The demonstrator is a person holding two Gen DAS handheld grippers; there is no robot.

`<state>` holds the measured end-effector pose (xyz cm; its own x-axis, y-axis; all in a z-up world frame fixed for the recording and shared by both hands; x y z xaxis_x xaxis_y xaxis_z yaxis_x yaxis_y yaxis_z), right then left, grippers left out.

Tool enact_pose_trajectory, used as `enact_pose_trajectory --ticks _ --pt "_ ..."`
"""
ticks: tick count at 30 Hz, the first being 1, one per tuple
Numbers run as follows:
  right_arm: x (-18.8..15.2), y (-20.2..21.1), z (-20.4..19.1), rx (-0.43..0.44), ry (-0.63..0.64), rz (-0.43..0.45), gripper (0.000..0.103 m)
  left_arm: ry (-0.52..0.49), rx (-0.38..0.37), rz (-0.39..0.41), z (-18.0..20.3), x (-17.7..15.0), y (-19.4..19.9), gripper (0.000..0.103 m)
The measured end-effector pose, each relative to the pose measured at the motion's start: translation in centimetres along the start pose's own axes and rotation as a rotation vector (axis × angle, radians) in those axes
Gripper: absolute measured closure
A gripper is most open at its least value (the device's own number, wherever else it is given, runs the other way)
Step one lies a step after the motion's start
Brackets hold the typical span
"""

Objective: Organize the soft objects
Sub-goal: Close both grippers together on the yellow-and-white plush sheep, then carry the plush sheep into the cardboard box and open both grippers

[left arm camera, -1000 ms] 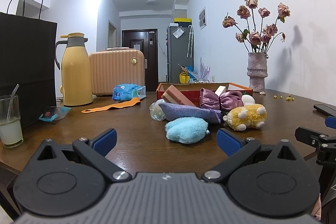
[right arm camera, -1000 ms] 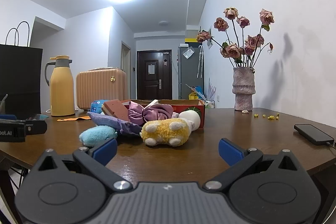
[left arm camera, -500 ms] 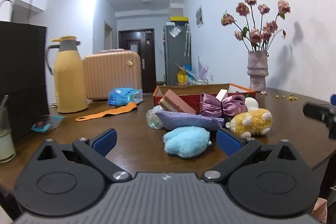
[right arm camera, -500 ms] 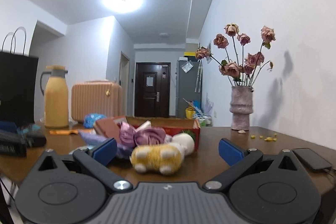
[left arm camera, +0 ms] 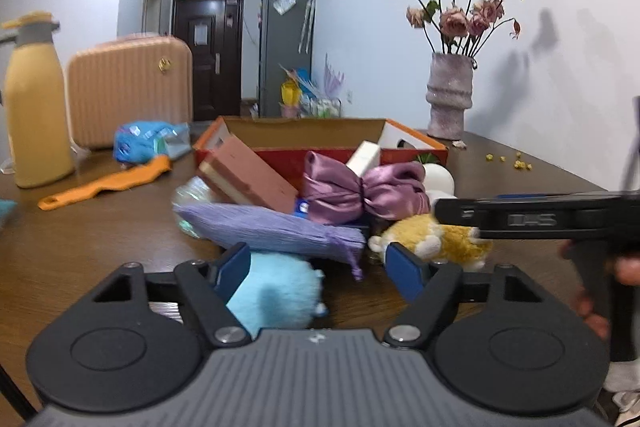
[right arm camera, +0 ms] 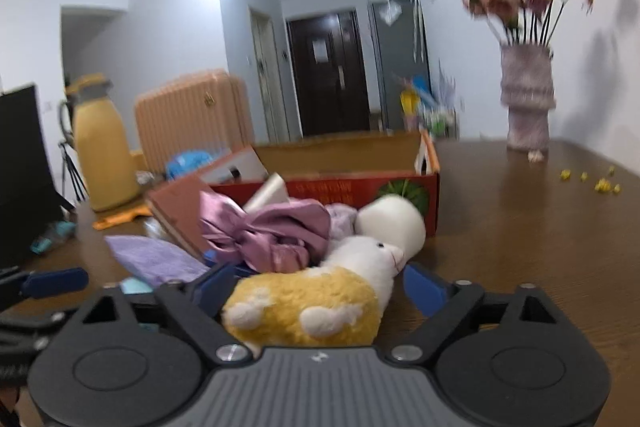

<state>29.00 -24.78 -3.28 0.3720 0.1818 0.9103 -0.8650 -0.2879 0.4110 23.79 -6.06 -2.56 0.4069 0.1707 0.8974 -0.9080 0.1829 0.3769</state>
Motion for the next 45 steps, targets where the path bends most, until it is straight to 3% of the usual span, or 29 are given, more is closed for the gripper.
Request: enact_pose_trajectory --ticks 2,6,8,17,19,23,26,29,34,37,40,45 --pt "-0.5 -1.6 0.3 0.02 -0.037 -0.051 0.025 0.012 -0.004 -0.019 0.2 -0.4 -0.5 0.027" --pt "-1.2 -1.2 0.0 0.07 -0.109 -0.035 0.051 -0.009 -0.029 -0.036 0.8 -1.3 -0.3 0.027" --pt "-1.8 0.1 -0.1 0.083 -0.118 -0.031 0.058 -0.017 -0.055 -0.044 1.4 -1.6 0.3 0.027" --pt "-4.1 7.9 -1.6 0.123 -0.177 -0.007 0.058 0.122 -0.229 -0.146 3.3 -2.5 1.7 0.027" --pt "-4.3 9.3 -1.2 0.108 -0.199 0.008 0.05 0.141 -0.259 -0.166 3.7 -2.8 1.7 0.027" --pt "-4.8 9.1 -0.3 0.106 -0.256 0.007 0.048 0.188 -0.277 -0.225 3.9 -3.2 1.0 0.026" --pt "-5.0 8.3 -0.4 0.153 -0.309 0.002 0.048 0.233 -0.312 -0.262 3.8 -3.7 0.8 0.027" --pt "-5.7 7.1 -0.7 0.174 -0.334 -0.015 0.048 0.299 -0.369 -0.347 3.8 -4.5 -0.2 0.049" --pt "-5.6 6.5 -0.5 0.169 -0.342 -0.004 0.054 0.353 -0.384 -0.346 3.5 -3.9 -0.9 0.053" --pt "-3.8 6.9 -0.2 0.172 -0.342 0.03 0.055 0.366 -0.41 -0.308 4.1 -1.8 -0.8 0.053" --pt "0.3 6.9 0.5 0.17 -0.284 0.099 0.055 0.351 -0.442 -0.241 5.0 2.6 -1.6 0.053" --pt "9.5 1.5 4.4 0.164 -0.215 0.161 0.055 0.328 -0.444 -0.22 6.5 10.8 -8.3 0.053"
Point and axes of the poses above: each gripper's, at about its wrist camera, not at the fingertips, and y roughly against the way its jaws point, z to its right, x to its top, the point moved 10 cm from there along -y, roughly the way its jaws point, and after that the axes turned 12 degrees about y, right-handed, at the moved point
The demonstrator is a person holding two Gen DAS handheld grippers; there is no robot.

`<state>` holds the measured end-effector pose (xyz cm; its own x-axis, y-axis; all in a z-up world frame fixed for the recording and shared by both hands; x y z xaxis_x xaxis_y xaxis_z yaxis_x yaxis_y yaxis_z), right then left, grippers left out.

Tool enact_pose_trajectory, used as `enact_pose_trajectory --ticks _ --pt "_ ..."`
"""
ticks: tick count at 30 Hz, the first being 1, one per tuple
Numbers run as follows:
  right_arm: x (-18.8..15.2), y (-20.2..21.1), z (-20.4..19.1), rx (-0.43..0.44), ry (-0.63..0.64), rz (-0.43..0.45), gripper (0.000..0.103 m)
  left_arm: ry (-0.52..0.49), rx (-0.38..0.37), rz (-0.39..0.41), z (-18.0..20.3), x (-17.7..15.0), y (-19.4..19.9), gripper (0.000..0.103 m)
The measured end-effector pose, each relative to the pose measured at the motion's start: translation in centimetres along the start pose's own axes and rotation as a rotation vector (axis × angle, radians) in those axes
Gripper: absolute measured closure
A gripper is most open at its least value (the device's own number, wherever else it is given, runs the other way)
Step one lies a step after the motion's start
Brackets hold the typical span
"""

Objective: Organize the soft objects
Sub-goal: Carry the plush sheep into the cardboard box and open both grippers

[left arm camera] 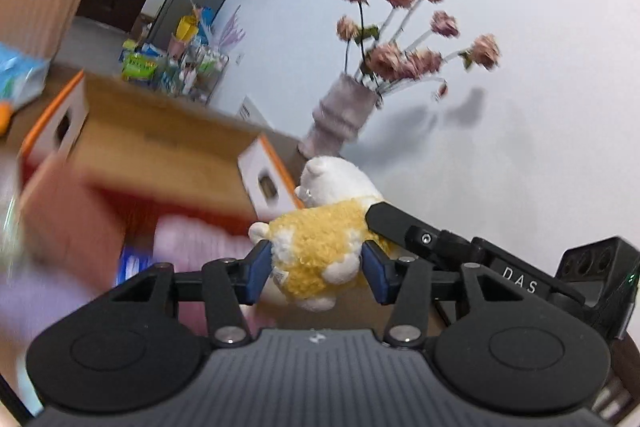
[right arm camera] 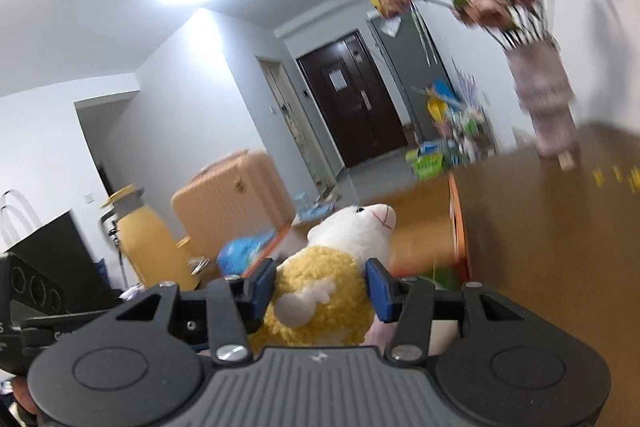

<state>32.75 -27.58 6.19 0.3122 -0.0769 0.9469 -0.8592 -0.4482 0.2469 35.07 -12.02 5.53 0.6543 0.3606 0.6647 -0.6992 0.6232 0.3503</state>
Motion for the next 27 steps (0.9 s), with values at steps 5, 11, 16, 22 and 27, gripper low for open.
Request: enact_pose_trajectory --ticks 5,11,16,22,27 --pt "3.0 -9.7 4.8 -0.034 0.011 -0.093 0.055 0.076 0.057 -0.068 -3.4 5.4 -8.5 0.053" --pt "0.0 -16.9 8.4 -0.08 -0.005 -0.25 0.055 0.1 0.159 -0.168 -7.9 4.8 -14.3 0.054" --pt "-2.2 -17.7 8.6 -0.13 0.05 -0.318 0.055 0.056 0.161 -0.225 -8.2 4.4 -14.9 0.055" --pt "-0.2 -15.1 7.2 -0.165 0.142 -0.25 0.043 -0.002 0.156 -0.175 -7.0 5.7 -11.7 0.051" --pt "2.5 -12.0 5.4 -0.168 0.194 -0.206 0.038 -0.104 0.209 -0.078 -5.5 7.3 -5.7 0.033"
Point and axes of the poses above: each gripper's, at about its wrist camera, not at the fingertips, and y roughly against the way its jaws point, z to its right, x to its top, the point moved 10 cm from there along -y, roughly the way its jaws point, and after that the axes turned 12 degrees about y, right-handed, at the moved point
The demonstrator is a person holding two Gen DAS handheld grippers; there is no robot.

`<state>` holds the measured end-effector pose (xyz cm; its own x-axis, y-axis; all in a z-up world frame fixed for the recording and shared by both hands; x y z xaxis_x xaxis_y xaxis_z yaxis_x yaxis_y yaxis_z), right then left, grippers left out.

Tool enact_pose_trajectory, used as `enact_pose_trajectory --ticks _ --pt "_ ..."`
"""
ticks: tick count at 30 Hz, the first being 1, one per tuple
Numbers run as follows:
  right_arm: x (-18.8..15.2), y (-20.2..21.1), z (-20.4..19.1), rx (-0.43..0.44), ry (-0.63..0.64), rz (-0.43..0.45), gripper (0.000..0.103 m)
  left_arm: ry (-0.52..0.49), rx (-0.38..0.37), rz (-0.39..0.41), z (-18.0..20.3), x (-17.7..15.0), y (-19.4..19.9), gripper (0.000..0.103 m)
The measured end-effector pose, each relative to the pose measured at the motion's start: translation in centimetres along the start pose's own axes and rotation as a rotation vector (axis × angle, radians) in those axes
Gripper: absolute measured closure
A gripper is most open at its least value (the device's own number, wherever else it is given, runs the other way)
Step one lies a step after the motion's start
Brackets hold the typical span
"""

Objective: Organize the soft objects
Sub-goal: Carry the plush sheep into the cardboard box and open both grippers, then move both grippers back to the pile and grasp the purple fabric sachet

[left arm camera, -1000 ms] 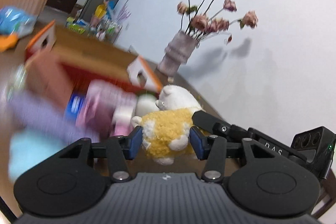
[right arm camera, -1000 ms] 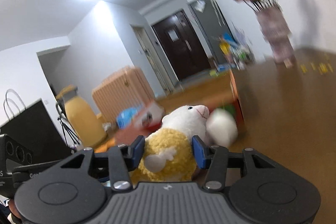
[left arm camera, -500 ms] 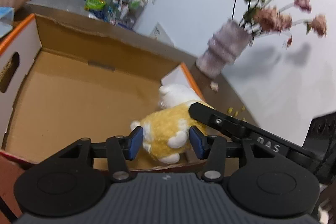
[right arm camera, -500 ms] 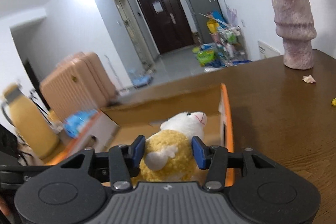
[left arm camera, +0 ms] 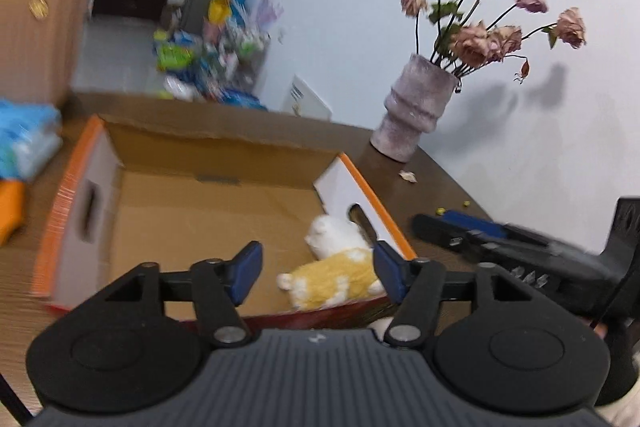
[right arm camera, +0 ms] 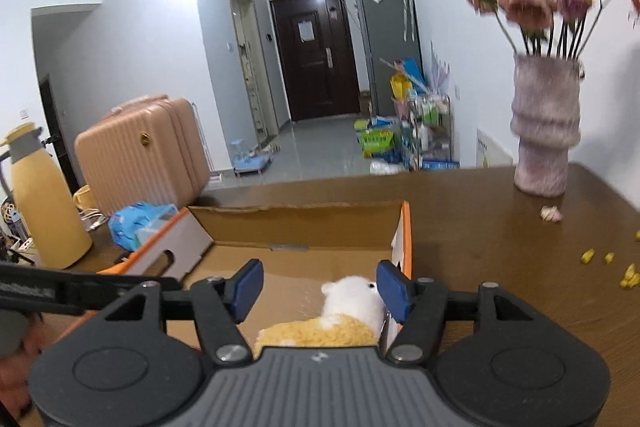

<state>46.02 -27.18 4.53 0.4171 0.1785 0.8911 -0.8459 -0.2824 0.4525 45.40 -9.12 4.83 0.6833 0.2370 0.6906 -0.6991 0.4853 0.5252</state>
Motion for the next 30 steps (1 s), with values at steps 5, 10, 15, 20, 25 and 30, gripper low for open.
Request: enact_pose_trajectory --ticks 5,10,15,20,25,30 --pt "0.5 5.2 -1.5 -0.018 0.06 0.039 0.029 -0.094 0.115 0.073 -1.5 -1.3 6.3 0.017" --pt "-0.1 9.9 -3.1 -0.034 0.087 0.068 0.024 -0.135 0.223 0.154 -3.2 -2.6 11.7 0.014" --pt "-0.4 14.2 -4.8 -0.039 0.115 0.12 0.022 -0.15 0.262 0.206 -3.5 -3.7 16.6 0.01" --pt "0.3 17.5 -6.5 -0.036 0.161 0.155 0.022 -0.198 0.254 0.256 -2.1 -4.2 20.7 0.003" --pt "-0.2 18.9 -7.2 -0.03 0.179 0.171 0.018 -0.217 0.247 0.263 -1.7 -4.9 21.6 0.003" --pt "-1.2 18.8 -7.5 -0.018 0.177 0.187 0.018 -0.213 0.279 0.284 -2.7 -5.6 21.2 0.003"
Point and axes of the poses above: each gripper's, at about its wrist camera, not at the fingertips, and y roughly against the way its jaws point, z to its right, x to its top, the point moved 10 cm from there along -y, roughly the way its jaws point, and after that the axes turned 12 degrees about y, right-handed, at the moved point
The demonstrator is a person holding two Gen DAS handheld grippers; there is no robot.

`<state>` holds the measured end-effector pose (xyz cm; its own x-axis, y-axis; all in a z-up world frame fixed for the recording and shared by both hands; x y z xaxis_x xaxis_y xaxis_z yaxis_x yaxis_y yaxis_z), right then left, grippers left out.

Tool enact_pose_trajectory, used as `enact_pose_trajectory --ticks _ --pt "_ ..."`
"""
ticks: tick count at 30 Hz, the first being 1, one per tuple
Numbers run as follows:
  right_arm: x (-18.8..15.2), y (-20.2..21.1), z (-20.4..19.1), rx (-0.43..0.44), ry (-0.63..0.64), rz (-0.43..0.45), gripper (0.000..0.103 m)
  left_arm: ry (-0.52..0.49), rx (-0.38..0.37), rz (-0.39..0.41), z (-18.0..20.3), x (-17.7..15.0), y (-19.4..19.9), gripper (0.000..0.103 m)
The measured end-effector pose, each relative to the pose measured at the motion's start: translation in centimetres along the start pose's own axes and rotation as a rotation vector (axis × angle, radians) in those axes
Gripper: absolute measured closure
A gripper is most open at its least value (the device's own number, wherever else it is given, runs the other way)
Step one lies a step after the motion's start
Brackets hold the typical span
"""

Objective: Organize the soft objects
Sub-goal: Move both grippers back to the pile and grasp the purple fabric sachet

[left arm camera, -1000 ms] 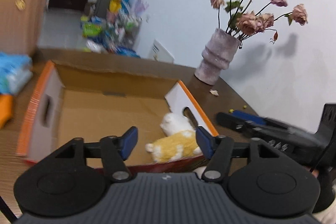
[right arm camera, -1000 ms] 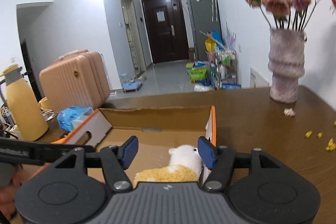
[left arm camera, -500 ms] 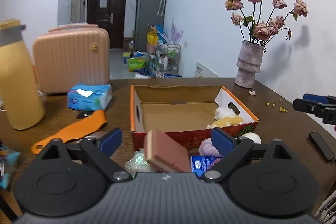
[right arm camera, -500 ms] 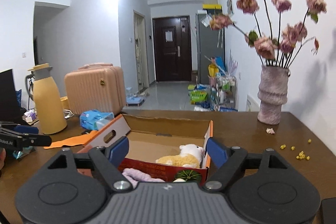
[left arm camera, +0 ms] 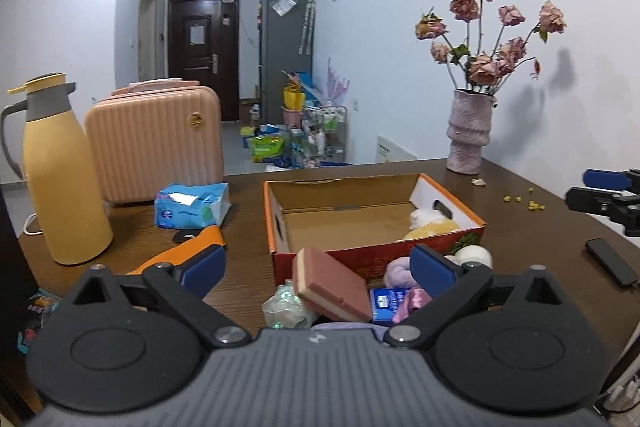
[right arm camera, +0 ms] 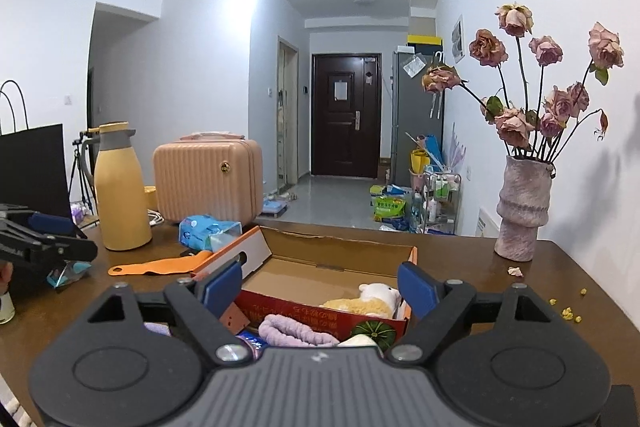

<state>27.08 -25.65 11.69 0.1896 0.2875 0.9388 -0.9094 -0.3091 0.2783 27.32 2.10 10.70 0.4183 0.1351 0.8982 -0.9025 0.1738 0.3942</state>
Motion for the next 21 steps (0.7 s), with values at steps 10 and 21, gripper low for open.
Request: enact_pose_trajectory --ticks 10,21 --pt "-8.8 3.3 -5.7 -0.043 0.012 -0.012 0.018 0.109 0.021 0.048 -1.6 -10.1 3.4 0.003" --pt "-12.0 3.3 -8.7 0.036 -0.033 -0.047 0.018 0.162 0.033 -0.034 -2.9 -14.0 2.4 0.001"
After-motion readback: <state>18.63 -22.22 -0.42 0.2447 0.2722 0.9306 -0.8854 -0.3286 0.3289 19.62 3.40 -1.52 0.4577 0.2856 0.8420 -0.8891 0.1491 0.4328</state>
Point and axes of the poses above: each gripper's, at about its wrist camera, not at the fingertips, and y roughly against the way its jaws point, z to its right, x to its top, the point moved 10 cm from there along -y, roughly the way its jaws point, and after that the axes turned 12 degrees about y, right-handed, at the moved point
